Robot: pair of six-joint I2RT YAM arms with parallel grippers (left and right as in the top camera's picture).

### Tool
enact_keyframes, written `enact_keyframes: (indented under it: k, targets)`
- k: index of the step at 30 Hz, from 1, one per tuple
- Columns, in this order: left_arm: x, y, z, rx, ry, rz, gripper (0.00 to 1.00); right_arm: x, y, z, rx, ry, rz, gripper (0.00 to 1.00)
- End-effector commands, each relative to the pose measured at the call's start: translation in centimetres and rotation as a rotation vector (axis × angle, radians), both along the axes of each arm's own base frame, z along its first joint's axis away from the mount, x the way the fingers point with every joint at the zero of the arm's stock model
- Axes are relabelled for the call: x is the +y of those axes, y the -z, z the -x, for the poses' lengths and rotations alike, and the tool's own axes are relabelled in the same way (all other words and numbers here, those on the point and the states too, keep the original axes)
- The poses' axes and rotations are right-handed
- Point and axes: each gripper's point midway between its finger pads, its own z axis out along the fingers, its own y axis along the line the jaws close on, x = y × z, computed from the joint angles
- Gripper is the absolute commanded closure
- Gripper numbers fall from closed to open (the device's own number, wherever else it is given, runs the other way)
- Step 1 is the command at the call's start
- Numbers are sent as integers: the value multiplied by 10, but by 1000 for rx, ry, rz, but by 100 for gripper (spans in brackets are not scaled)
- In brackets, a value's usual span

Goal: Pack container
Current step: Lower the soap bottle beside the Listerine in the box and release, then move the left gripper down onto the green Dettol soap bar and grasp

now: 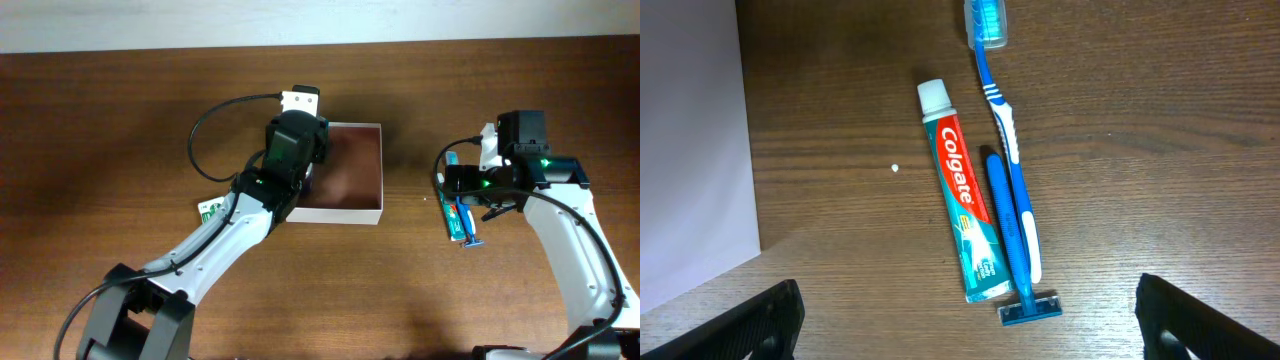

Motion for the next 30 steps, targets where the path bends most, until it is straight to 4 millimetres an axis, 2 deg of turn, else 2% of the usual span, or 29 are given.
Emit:
enact_keyframes:
  k: [1, 5, 9, 13, 15, 17, 18, 19, 24, 27, 30]
  targets:
    - [3, -17, -4, -42, -22, -4, 47, 0, -4, -4, -14, -2, 5, 1]
    - [10, -25, -4, -62, -57, -12, 44, 0, -4, -4, -14, -2, 5, 2]
    - [28, -49, 0, -109, -130, -23, 42, 0, -4, -4, -14, -2, 5, 2]
    - [51, -67, 18, -86, -169, -39, 40, 0, -4, -4, -14, -2, 5, 2]
    - [67, -65, 31, -32, -197, -45, 33, 0, -4, -4, -14, -2, 5, 2]
    - [91, -54, 50, 66, -271, -18, 28, 0, -4, -4, -13, -2, 5, 2]
    - [108, -39, 65, 156, -363, 51, 26, 0, -4, -4, -14, -2, 5, 2]
    - [117, -27, 73, 214, -415, 88, 26, 0, -4, -4, -14, -2, 6, 1]
    - [146, 20, 96, 355, -523, 89, 26, 0, -4, -4, -14, -2, 5, 2]
    - [159, 46, 104, 414, -542, 99, 26, 0, -4, -4, -14, -2, 5, 1]
    - [167, 65, 110, 466, -547, 141, 27, 0, -4, -4, -14, -2, 5, 2]
